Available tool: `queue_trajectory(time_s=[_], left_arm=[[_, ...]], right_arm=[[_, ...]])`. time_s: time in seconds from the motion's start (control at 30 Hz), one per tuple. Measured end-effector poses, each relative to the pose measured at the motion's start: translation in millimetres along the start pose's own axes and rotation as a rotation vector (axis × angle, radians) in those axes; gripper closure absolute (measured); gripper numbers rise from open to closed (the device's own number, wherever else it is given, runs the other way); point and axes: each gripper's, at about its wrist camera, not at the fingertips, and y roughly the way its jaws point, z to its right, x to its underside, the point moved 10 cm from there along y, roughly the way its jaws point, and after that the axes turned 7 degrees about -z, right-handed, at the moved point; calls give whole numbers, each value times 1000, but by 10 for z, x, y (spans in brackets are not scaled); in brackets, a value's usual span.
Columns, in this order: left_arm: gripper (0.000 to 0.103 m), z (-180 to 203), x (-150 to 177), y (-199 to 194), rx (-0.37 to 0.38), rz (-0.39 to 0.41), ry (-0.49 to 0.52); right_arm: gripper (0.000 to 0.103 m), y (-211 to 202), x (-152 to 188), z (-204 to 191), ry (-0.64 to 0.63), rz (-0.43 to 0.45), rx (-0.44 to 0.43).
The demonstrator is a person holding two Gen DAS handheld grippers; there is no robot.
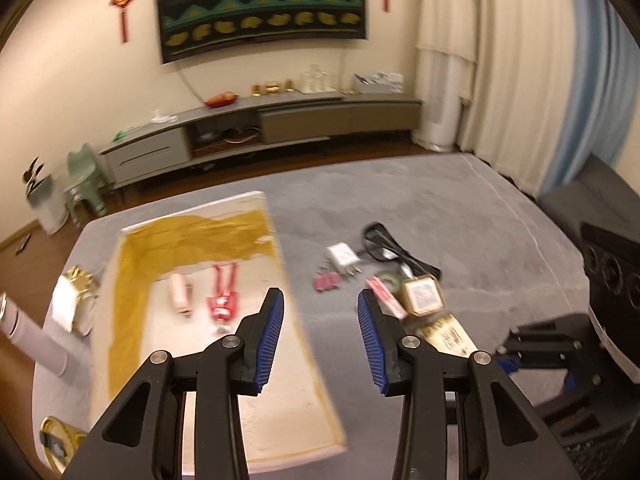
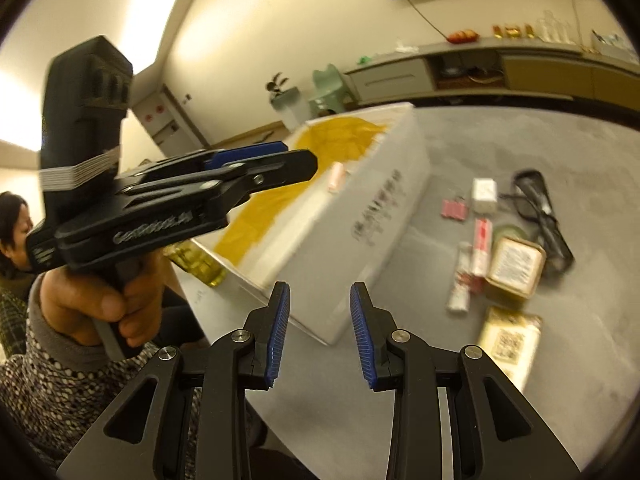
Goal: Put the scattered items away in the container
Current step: 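Move both open tools back toward the remaining items on the table, then grasp the glass vial with the left tool while the right tool grasps the cream tissue pack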
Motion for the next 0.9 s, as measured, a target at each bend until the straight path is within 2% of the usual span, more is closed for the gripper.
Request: queue_trajectory(time_s=[0.37, 0.57, 0.77, 0.9], left_arm=[[56, 648, 99, 491, 70, -88, 54], [55, 838, 216, 805, 72, -142, 50], [55, 831, 317, 1140, 101, -185, -44], [55, 709, 385, 1371, 105, -210, -136]], right_arm=[[66, -212, 336, 539, 14, -31, 202], [62, -164, 500, 850, 55, -65, 291], [57, -151, 511, 1132, 98, -74, 383], [54, -83, 529, 1249, 137, -84, 375]])
